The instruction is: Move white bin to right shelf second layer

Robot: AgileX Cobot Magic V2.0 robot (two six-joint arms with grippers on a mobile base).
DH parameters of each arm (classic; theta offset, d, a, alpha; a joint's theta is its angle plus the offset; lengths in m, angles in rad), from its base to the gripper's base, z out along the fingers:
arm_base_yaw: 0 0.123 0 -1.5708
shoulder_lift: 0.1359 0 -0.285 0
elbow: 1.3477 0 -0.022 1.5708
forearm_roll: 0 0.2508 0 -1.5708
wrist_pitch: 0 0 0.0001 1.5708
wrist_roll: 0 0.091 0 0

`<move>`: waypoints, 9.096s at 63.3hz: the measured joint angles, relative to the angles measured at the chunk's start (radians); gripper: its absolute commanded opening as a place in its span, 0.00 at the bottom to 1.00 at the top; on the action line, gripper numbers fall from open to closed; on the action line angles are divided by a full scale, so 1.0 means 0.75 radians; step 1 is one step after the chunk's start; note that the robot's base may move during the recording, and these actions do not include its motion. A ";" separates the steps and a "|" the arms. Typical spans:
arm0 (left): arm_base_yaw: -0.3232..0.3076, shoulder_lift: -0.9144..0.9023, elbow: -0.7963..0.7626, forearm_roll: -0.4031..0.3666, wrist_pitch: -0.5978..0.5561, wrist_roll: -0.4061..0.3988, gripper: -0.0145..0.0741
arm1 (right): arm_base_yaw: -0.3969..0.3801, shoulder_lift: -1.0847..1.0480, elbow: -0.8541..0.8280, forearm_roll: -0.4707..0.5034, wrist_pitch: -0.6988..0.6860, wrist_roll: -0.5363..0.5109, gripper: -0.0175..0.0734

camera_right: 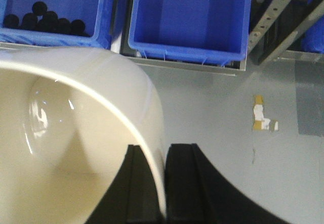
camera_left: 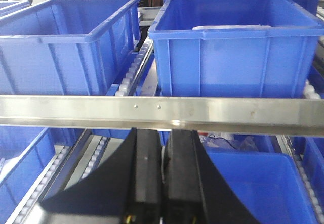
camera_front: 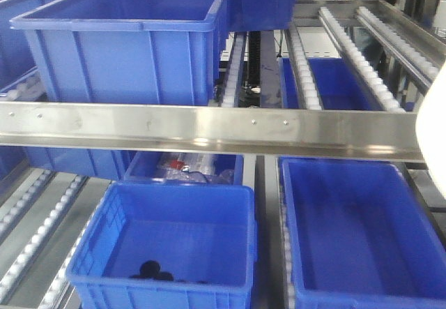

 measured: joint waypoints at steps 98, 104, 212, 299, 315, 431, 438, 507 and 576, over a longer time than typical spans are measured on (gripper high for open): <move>0.000 0.000 0.000 0.000 0.000 0.000 0.26 | 0.000 0.000 0.000 0.000 0.000 0.000 0.25; 0.000 0.000 0.000 0.000 0.000 0.000 0.26 | 0.000 0.000 0.000 0.000 0.000 0.000 0.25; 0.000 0.000 0.000 0.000 0.000 0.000 0.26 | -0.143 0.468 0.000 -0.011 -0.312 -0.048 0.25; 0.000 0.000 0.000 0.000 0.000 0.000 0.26 | -0.267 0.570 0.066 0.132 -0.371 -0.278 0.65; 0.000 0.000 0.000 0.000 0.000 0.000 0.26 | -0.267 0.515 0.066 0.160 -0.319 -0.278 0.65; 0.000 0.000 0.000 0.000 0.000 0.000 0.26 | -0.238 -0.740 0.610 0.308 -0.787 -0.403 0.25; 0.000 0.000 0.000 0.000 0.000 0.000 0.26 | -0.225 -0.881 0.759 0.294 -0.805 -0.400 0.25; 0.000 0.000 0.000 0.000 0.000 0.000 0.26 | -0.109 -0.995 1.022 0.154 -1.013 -0.186 0.25; 0.000 0.000 0.000 0.000 0.000 0.000 0.26 | -0.112 -0.995 1.022 0.154 -1.137 -0.186 0.25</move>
